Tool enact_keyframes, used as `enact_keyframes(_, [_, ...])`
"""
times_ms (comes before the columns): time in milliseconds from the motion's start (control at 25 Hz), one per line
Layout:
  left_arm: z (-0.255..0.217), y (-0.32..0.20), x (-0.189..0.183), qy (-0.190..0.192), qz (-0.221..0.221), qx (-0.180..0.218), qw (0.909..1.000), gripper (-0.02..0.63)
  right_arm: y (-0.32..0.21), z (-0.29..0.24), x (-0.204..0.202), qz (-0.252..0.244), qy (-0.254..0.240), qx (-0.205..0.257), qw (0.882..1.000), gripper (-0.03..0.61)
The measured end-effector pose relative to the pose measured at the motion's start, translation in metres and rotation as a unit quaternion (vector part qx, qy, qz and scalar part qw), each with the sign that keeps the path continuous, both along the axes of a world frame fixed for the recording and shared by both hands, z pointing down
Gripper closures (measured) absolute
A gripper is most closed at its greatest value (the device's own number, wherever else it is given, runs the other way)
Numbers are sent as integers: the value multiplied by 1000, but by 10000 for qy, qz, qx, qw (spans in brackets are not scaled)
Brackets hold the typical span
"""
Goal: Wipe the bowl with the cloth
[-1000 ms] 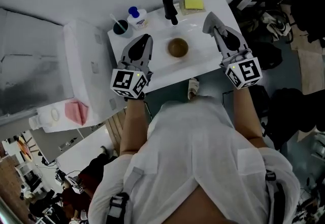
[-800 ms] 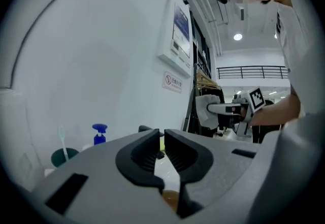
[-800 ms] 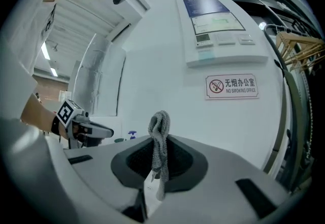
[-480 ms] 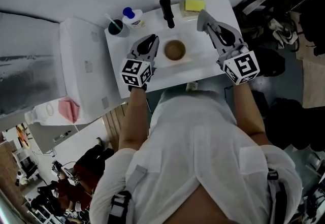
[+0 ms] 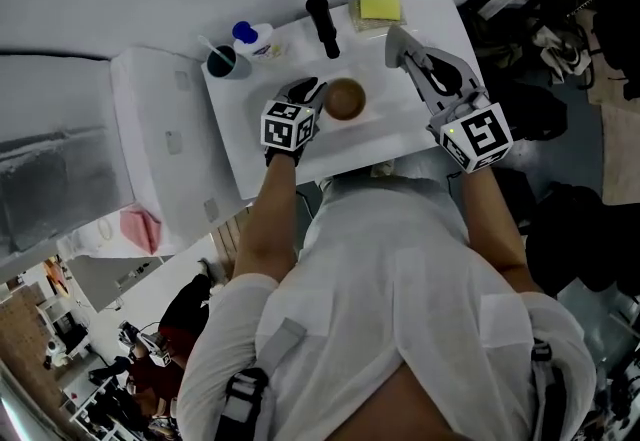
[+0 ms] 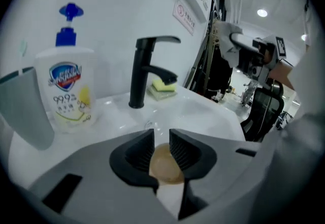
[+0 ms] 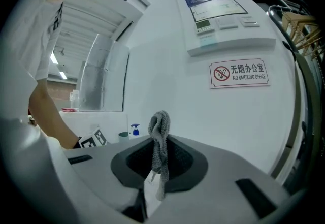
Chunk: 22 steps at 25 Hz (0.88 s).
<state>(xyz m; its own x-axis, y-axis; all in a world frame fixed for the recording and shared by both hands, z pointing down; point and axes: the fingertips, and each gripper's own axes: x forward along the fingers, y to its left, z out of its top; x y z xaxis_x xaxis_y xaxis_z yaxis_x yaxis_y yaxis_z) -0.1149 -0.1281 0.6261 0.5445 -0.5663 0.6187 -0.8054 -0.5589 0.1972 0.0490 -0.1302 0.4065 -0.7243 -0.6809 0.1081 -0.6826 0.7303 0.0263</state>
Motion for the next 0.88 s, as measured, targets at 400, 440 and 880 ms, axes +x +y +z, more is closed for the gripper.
enact_keyframes(400, [82,-4,5,-382,342,-1140,9922,471,-1,16,1,120,166,-216,9996,532])
enact_keyframes(440, [88,-4,5,-438,391,-1211,9909,471,-1,17,1,126,190,-231,9995,532])
enact_keyframes(880, [134,5,7,-1028,685,-1983,9723,453,-2,31,8,231,315,-451,9982,532])
